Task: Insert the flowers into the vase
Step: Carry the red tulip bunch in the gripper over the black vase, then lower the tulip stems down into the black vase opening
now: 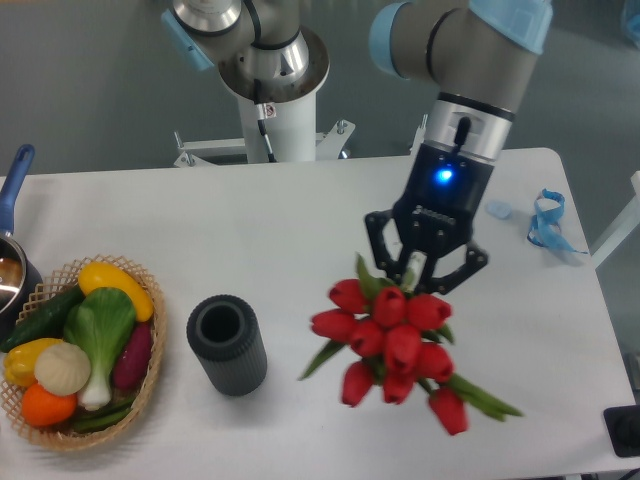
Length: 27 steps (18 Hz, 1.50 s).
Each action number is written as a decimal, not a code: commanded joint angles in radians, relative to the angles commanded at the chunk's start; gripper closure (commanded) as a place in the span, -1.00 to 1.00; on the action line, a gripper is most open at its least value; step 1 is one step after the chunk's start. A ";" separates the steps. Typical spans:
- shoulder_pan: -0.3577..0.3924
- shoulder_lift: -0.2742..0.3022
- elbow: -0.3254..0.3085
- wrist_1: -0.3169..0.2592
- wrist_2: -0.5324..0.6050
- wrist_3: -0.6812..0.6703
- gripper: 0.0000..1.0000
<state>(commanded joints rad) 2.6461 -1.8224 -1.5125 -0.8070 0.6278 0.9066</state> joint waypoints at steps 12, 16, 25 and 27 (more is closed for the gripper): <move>-0.017 -0.005 -0.193 0.048 -0.579 0.293 0.65; -0.032 0.000 -0.224 0.048 -0.659 0.344 0.65; -0.077 -0.018 -0.252 0.046 -0.654 0.379 0.65; -0.077 -0.031 -0.253 0.048 -0.654 0.385 0.65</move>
<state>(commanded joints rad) 2.5694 -1.8530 -1.7656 -0.7593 -0.0261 1.2916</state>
